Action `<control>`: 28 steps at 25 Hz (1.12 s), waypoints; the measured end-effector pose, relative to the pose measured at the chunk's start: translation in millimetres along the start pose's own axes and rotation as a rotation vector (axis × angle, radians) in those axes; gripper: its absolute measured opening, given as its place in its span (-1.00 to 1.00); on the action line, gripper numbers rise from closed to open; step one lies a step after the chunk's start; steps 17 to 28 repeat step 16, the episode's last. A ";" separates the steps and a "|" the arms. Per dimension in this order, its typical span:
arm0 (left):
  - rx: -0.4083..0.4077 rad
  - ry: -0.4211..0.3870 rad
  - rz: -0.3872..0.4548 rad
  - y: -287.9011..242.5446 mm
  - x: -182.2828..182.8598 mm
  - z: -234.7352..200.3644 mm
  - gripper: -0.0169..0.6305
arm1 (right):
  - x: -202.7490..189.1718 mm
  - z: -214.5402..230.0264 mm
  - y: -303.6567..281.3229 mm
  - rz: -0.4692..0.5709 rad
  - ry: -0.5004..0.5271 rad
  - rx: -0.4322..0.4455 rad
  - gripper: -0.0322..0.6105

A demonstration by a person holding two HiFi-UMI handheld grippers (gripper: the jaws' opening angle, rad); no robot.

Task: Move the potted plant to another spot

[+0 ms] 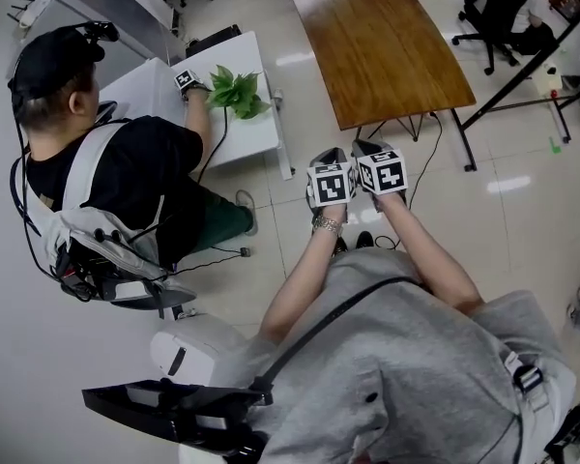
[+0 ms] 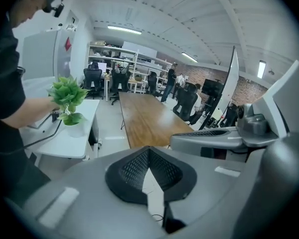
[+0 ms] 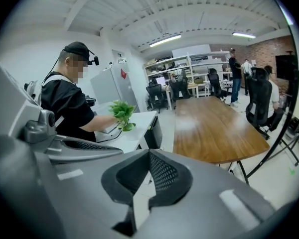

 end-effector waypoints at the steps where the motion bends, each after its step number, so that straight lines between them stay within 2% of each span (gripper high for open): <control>1: 0.002 0.004 -0.002 -0.1 -2.0 -2.0 -0.92 | -0.2 -3.5 -0.7 -0.003 0.009 0.007 -0.89; 8: -0.017 0.002 0.016 4.0 4.7 -8.5 -0.92 | 13.9 -11.7 -1.8 0.011 0.023 0.011 -0.90; 16: -0.026 -0.005 0.003 1.8 8.4 14.7 -0.92 | 9.2 2.1 9.7 0.006 0.027 0.022 -0.90; 28: -0.026 -0.005 0.003 1.8 8.4 14.7 -0.92 | 9.2 2.1 9.7 0.006 0.027 0.022 -0.90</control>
Point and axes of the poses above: the fingertips, and each gripper's own axes: y backward along the fingers, z to its right, x out of its top, the point moved 6 cm from there along y, backward along the fingers, and after that the axes turned 14 degrees about -z, right-handed, at the moved point
